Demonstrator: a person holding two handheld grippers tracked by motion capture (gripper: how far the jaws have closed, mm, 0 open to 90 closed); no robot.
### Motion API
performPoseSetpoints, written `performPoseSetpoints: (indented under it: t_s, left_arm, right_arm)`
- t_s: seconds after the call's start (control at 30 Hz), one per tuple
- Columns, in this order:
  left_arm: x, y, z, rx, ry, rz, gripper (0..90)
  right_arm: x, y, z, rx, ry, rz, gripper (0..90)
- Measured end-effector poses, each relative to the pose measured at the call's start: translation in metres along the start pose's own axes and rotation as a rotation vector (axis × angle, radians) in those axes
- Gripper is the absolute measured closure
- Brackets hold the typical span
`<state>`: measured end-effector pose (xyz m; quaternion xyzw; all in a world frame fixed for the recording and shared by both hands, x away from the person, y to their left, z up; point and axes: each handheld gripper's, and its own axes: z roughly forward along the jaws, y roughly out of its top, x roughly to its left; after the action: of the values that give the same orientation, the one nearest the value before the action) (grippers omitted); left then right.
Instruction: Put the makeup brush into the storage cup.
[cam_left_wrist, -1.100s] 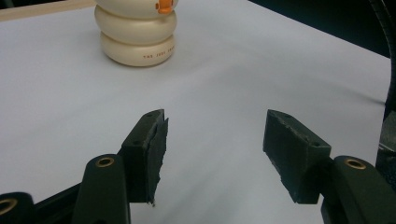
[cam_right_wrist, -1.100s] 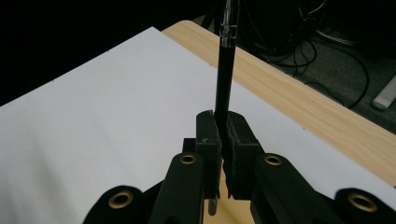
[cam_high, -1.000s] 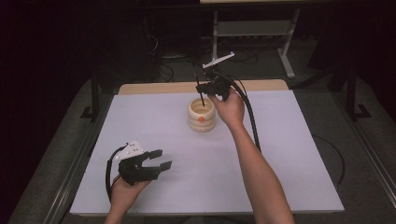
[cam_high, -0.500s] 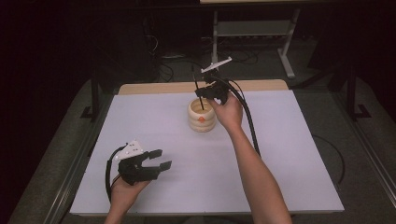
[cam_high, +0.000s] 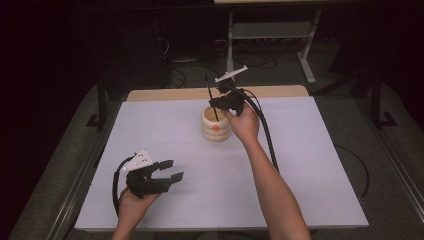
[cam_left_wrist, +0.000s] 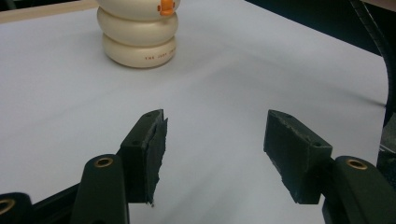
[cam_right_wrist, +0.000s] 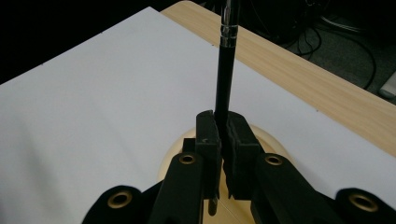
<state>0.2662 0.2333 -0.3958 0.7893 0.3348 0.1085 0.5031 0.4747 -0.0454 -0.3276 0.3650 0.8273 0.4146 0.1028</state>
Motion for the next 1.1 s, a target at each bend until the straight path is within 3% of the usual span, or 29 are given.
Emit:
performPoseSetpoints:
  t_s: [1.1]
  left_arm:
    - [0.0,0.0,0.0,0.004,-0.002,0.003,38.2]
  right_arm:
    - [-0.002,-0.016,0.01,0.016,-0.012,0.017,84.0]
